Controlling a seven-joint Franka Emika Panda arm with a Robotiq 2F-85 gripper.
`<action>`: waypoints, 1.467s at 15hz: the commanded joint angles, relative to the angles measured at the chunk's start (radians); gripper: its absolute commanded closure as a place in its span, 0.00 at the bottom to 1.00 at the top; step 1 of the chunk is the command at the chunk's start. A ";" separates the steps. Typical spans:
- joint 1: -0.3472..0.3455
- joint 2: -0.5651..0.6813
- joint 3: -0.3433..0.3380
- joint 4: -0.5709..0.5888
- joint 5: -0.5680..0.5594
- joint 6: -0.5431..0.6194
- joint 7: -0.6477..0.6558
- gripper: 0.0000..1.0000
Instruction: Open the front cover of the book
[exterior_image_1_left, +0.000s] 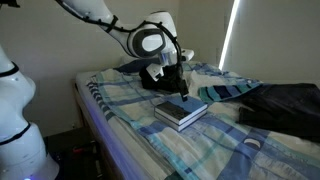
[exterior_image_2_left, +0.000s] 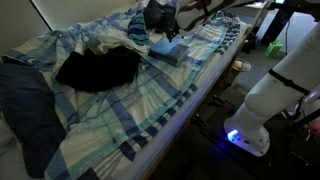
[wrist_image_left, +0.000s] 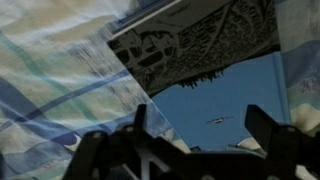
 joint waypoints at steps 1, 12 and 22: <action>0.020 0.088 -0.045 0.104 0.049 -0.005 -0.124 0.00; 0.009 0.247 -0.112 0.375 0.057 -0.302 -0.189 0.00; 0.008 0.265 -0.123 0.407 0.061 -0.311 -0.207 0.00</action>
